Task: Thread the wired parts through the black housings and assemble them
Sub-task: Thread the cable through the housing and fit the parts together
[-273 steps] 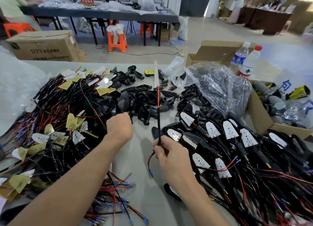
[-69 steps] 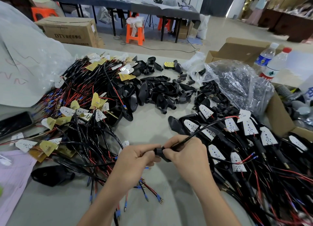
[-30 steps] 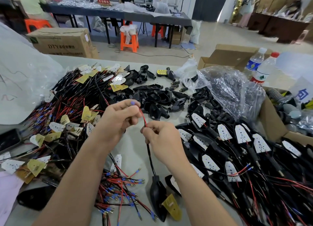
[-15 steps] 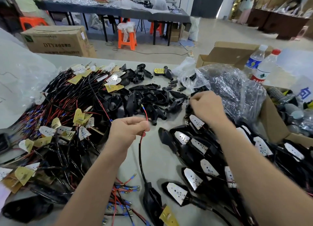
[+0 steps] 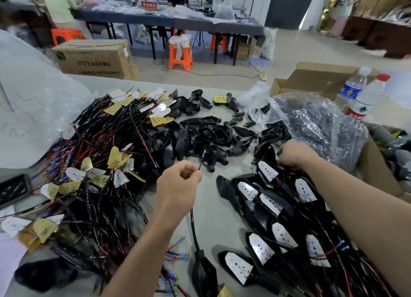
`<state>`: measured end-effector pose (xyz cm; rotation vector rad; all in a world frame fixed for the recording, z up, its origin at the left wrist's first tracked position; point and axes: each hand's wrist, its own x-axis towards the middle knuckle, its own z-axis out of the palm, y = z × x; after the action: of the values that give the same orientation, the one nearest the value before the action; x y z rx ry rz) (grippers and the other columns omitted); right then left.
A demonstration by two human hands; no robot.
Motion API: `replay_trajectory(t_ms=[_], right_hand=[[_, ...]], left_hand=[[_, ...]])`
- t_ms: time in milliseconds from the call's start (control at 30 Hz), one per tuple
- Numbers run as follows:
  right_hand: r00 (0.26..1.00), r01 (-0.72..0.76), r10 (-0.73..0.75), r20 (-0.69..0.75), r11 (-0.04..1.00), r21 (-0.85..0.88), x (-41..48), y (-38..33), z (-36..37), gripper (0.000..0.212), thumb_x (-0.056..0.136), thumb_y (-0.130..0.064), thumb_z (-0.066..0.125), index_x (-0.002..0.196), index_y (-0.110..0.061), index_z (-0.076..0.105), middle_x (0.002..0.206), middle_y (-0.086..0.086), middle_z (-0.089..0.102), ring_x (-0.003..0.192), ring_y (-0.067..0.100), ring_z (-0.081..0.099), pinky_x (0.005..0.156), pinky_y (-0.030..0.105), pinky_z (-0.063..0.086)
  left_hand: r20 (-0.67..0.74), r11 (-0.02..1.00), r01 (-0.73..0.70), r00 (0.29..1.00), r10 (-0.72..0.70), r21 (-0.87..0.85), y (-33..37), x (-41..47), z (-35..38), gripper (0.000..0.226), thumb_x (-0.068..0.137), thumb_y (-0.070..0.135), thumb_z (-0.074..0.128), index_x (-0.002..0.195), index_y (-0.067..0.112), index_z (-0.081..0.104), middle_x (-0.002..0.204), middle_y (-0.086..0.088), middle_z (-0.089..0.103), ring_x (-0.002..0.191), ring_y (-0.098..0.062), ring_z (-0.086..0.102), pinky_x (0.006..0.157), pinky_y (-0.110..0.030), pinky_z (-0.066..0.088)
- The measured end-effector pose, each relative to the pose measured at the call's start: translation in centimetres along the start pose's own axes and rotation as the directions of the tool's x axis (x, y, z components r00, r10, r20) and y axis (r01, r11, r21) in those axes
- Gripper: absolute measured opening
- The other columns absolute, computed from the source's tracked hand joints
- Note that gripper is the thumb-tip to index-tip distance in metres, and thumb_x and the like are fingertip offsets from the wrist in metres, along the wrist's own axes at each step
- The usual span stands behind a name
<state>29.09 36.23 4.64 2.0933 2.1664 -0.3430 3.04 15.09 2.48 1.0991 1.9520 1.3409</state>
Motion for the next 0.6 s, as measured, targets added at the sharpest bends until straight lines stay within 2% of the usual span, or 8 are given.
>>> replay_trajectory(t_ms=[67,100,167,233,300,400,500,600], right_hand=[[0.996,-0.041,0.05,-0.079,0.993,0.108,-0.9,-0.4,-1.0,0.022,0.086,-0.019,0.054,0.101,-0.007,0.065,0.098,0.013,0.068,0.089,0.033,0.068,0.083,0.044,0.06],[0.99,-0.019,0.043,-0.137,0.985,0.169,-1.4,-0.7,-1.7,0.023,0.087,-0.017,0.053,0.106,-0.009,0.063,0.1,0.012,0.068,0.089,0.032,0.066,0.081,0.042,0.058],[0.972,0.097,-0.004,-0.235,0.917,0.387,-3.0,-2.1,-2.5,0.019,0.091,-0.018,0.056,0.109,-0.012,0.062,0.1,0.009,0.068,0.088,0.027,0.063,0.073,0.036,0.051],[0.98,0.178,-0.052,-0.193,0.664,0.726,-5.5,-4.1,-3.0,0.015,0.093,-0.013,0.057,0.095,-0.014,0.072,0.091,0.011,0.074,0.071,0.017,0.06,0.062,0.033,0.049],[0.977,0.17,-0.187,-0.101,0.399,0.901,-8.6,-5.8,-2.8,0.025,0.094,-0.004,0.056,0.085,-0.014,0.078,0.078,0.01,0.073,0.058,0.012,0.055,0.052,0.023,0.045],[0.948,0.104,-0.315,-0.049,0.16,0.982,-12.6,-7.9,-1.1,0.018,0.09,-0.005,0.061,0.09,-0.013,0.077,0.071,0.01,0.067,0.056,0.014,0.053,0.052,0.024,0.041],[0.951,-0.021,-0.309,-0.008,-0.09,0.996,-15.0,-9.5,1.1,0.018,0.093,-0.003,0.06,0.082,-0.013,0.071,0.066,0.007,0.06,0.056,0.016,0.049,0.053,0.025,0.035],[0.945,-0.123,-0.324,0.036,-0.251,0.96,-16.4,-10.2,2.3,0.028,0.098,-0.003,0.056,0.08,-0.011,0.076,0.068,0.006,0.061,0.057,0.013,0.051,0.056,0.025,0.035]], left_hand=[[0.073,0.983,0.033,0.997,-0.02,-0.181,0.2,-0.2,0.1,0.019,0.085,0.016,0.07,0.082,0.035,0.071,0.066,0.009,0.068,0.059,-0.008,0.056,0.065,-0.027,0.048],[0.101,0.965,0.052,0.995,-0.027,-0.258,0.3,-0.4,0.1,0.02,0.081,0.014,0.068,0.084,0.033,0.071,0.063,0.005,0.065,0.06,-0.012,0.054,0.068,-0.033,0.048],[0.118,0.935,0.081,0.992,-0.043,-0.346,0.4,-0.7,0.0,0.03,0.075,0.015,0.064,0.091,0.038,0.074,0.062,0.0,0.059,0.059,-0.014,0.049,0.064,-0.033,0.046],[0.091,0.918,0.094,0.994,-0.064,-0.384,0.3,-0.9,0.0,0.033,0.078,0.014,0.063,0.094,0.039,0.078,0.06,0.002,0.055,0.056,-0.014,0.044,0.057,-0.028,0.041],[0.037,0.925,0.077,0.997,-0.068,-0.372,0.4,-1.3,-0.1,0.028,0.083,0.015,0.066,0.089,0.037,0.081,0.058,0.008,0.055,0.053,-0.012,0.042,0.052,-0.023,0.038],[-0.004,0.95,0.036,0.999,-0.039,-0.309,0.8,-2.2,-0.2,0.017,0.085,0.024,0.077,0.079,0.04,0.081,0.058,0.014,0.063,0.056,-0.001,0.053,0.055,-0.014,0.044],[0.002,0.954,0.027,1.0,-0.027,-0.298,1.1,-2.9,-0.5,0.02,0.082,0.023,0.081,0.074,0.041,0.081,0.072,0.005,0.076,0.065,-0.004,0.06,0.067,-0.025,0.051],[-0.002,0.944,-0.009,1.0,0.009,-0.329,1.5,-3.7,-1.0,0.023,0.082,0.016,0.081,0.074,0.037,0.082,0.075,-0.001,0.077,0.068,-0.008,0.061,0.069,-0.029,0.051]])
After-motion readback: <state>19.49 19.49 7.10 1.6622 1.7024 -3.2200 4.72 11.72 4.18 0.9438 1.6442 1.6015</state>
